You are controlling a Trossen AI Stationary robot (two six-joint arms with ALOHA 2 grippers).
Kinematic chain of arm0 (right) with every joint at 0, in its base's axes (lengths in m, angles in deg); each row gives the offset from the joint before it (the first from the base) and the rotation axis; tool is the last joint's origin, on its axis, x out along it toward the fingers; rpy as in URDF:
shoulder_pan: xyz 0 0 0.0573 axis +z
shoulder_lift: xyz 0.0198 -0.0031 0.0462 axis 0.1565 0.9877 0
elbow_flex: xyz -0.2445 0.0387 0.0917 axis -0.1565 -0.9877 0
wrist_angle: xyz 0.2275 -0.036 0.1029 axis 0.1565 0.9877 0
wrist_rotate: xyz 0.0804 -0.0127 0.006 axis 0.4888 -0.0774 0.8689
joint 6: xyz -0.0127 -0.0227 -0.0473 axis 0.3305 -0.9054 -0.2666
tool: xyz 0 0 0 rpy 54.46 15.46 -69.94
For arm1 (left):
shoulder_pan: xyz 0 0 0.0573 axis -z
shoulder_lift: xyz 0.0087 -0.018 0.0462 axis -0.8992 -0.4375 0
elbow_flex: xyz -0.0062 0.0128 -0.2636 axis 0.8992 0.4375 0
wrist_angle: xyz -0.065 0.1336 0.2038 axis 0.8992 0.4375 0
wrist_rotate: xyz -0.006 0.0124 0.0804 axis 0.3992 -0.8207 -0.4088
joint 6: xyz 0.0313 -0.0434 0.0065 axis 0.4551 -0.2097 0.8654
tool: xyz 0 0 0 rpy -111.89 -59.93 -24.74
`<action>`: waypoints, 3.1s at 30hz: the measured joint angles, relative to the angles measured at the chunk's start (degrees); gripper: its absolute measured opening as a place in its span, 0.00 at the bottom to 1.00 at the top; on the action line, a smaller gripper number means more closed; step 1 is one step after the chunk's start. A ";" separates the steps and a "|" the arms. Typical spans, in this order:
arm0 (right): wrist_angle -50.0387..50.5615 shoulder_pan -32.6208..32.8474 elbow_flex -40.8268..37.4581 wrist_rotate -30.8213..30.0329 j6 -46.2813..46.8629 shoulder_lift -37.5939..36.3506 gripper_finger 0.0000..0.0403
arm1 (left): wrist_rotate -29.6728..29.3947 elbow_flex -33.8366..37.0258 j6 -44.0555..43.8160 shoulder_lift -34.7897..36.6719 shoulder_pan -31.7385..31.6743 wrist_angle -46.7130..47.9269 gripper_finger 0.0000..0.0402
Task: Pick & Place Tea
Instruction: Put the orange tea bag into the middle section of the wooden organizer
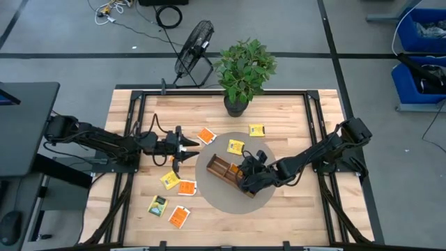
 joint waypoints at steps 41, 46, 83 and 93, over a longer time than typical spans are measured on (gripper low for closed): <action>2.90 -0.04 0.01 -8.05 -12.74 -6.25 0.59 | -4.22 -0.02 -16.73 1.95 -1.54 22.65 0.44; 4.56 -0.11 0.01 -8.22 -12.73 -6.26 0.59 | -4.91 0.00 -18.68 7.13 -3.40 34.18 0.44; 4.96 -0.44 0.01 -10.60 -12.78 -6.27 0.59 | -8.57 0.00 -30.95 10.85 -8.51 64.10 0.44; 4.94 -1.26 0.01 -10.62 -12.78 -6.27 0.59 | -9.06 -0.17 -30.31 4.36 -8.15 60.47 0.44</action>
